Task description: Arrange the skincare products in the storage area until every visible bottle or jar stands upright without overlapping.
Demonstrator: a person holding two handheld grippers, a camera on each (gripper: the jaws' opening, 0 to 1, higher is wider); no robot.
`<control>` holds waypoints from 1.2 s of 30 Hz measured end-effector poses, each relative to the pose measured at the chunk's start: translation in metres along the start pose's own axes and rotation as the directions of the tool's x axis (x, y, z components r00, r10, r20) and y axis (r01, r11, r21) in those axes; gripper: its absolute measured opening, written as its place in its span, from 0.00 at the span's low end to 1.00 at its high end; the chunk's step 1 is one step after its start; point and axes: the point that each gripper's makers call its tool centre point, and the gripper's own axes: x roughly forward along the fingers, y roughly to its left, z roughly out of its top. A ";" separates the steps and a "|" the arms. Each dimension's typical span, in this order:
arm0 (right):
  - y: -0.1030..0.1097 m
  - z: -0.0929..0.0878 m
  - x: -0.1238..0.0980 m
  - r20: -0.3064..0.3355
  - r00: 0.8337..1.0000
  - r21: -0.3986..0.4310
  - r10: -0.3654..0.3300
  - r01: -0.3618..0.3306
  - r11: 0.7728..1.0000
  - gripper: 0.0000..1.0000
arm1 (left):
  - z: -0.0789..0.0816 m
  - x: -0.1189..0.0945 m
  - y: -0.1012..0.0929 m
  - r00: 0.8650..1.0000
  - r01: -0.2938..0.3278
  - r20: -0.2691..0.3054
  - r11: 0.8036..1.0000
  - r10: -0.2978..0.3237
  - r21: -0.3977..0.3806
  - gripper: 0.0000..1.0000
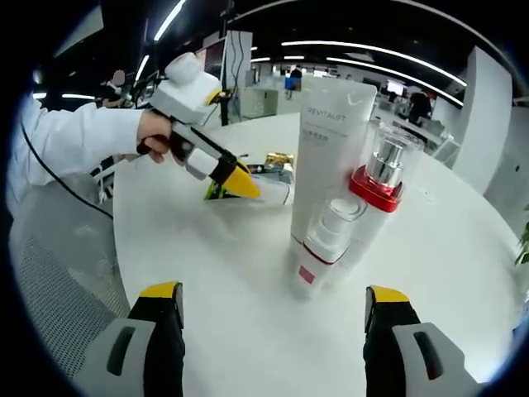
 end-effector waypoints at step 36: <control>0.038 0.007 0.000 -0.001 0.999 -0.054 0.050 -0.050 0.997 0.80 | -0.009 -0.041 -0.011 0.999 0.040 0.032 0.998 -0.039 -0.037 0.21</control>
